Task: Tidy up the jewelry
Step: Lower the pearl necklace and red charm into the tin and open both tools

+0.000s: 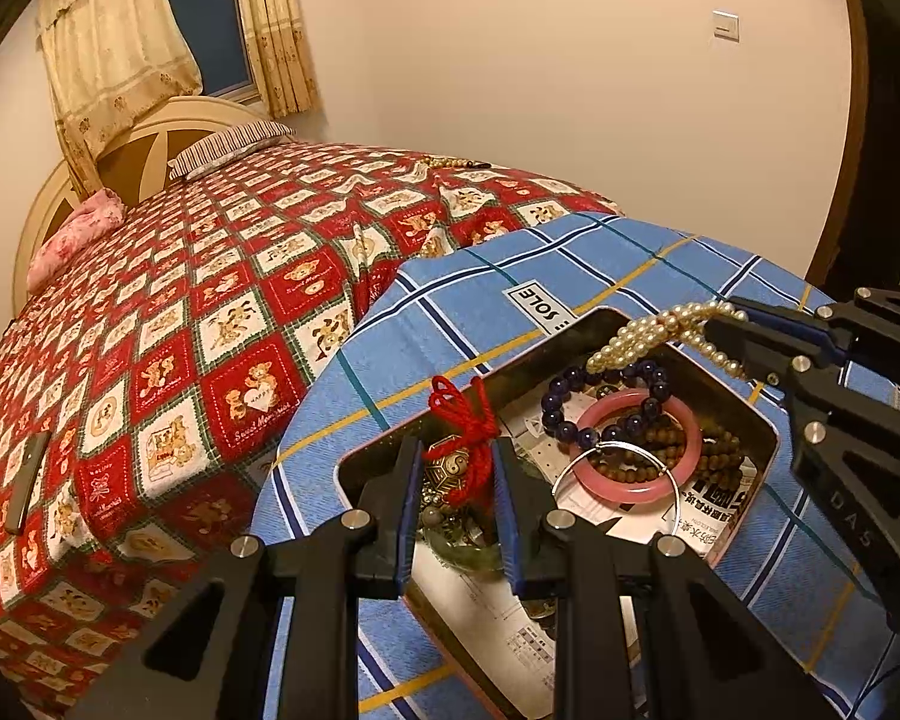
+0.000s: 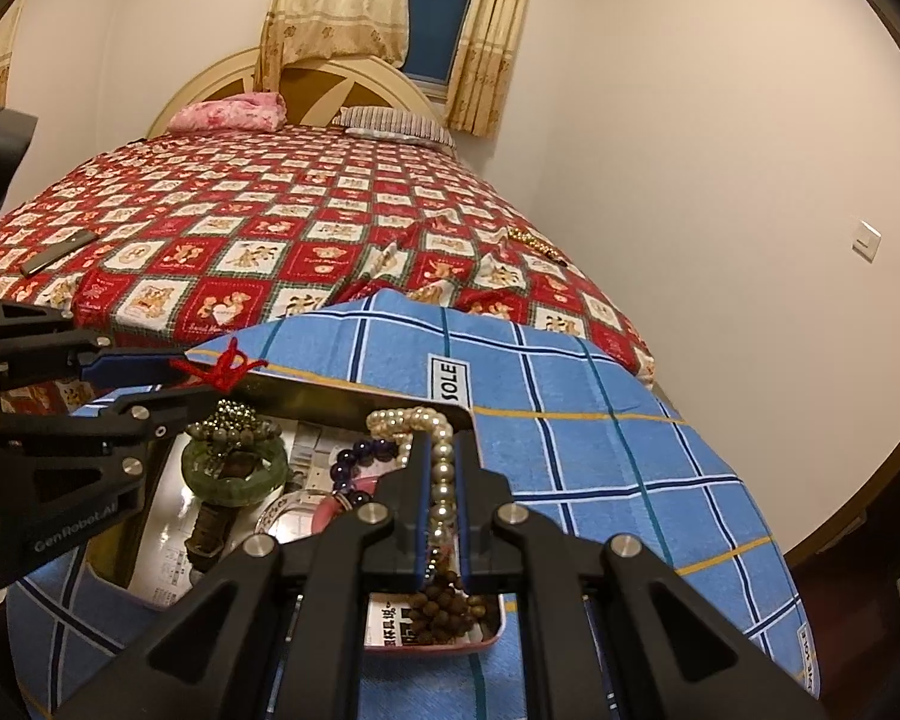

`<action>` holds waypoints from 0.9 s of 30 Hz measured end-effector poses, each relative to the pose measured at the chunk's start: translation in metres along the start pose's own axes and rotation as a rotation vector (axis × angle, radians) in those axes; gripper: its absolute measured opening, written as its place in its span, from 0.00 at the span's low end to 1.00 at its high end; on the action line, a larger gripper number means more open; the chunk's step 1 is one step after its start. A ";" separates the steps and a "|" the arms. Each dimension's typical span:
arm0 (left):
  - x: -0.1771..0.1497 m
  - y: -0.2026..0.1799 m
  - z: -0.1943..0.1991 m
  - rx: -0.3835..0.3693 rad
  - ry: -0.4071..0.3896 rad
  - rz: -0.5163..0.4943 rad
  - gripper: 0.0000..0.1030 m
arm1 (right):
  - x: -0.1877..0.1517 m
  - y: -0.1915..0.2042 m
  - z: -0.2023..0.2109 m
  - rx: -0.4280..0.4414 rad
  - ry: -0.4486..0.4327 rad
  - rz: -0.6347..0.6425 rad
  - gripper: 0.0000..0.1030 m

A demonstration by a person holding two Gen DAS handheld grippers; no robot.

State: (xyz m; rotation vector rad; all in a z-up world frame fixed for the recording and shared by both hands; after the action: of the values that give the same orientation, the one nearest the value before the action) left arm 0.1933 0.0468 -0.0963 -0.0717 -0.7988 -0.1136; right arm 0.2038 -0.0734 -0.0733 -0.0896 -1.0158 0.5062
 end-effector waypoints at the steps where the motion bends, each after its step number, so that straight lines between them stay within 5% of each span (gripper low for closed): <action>1: 0.000 0.000 -0.001 0.000 0.002 -0.001 0.22 | -0.001 0.001 -0.001 0.001 0.003 0.002 0.08; 20: -0.005 -0.005 -0.002 -0.013 0.021 -0.011 0.24 | -0.019 0.004 -0.018 0.005 0.072 0.015 0.09; 22: -0.007 -0.006 0.003 -0.002 0.020 -0.016 0.33 | -0.022 0.002 -0.016 0.006 0.079 0.006 0.22; 24: -0.008 -0.007 0.012 0.004 -0.001 -0.010 0.55 | -0.024 0.000 -0.011 0.009 0.074 0.000 0.42; 27: -0.008 -0.007 0.031 0.003 -0.047 0.016 0.67 | -0.028 -0.004 0.002 -0.023 0.055 0.011 0.47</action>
State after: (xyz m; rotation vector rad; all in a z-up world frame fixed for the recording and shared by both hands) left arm 0.1651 0.0437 -0.0807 -0.0781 -0.8457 -0.0960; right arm 0.1915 -0.0898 -0.0928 -0.1287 -0.9679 0.5001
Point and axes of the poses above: each gripper's, at about its wrist camera, not at the fingertips, and z roughly against the way its jaws point, y to its left, x to its top, the point moved 7 cm from there along -z, roughly the way its jaws point, and after that the axes turned 9 degrees about -x, right-handed, at the moved point
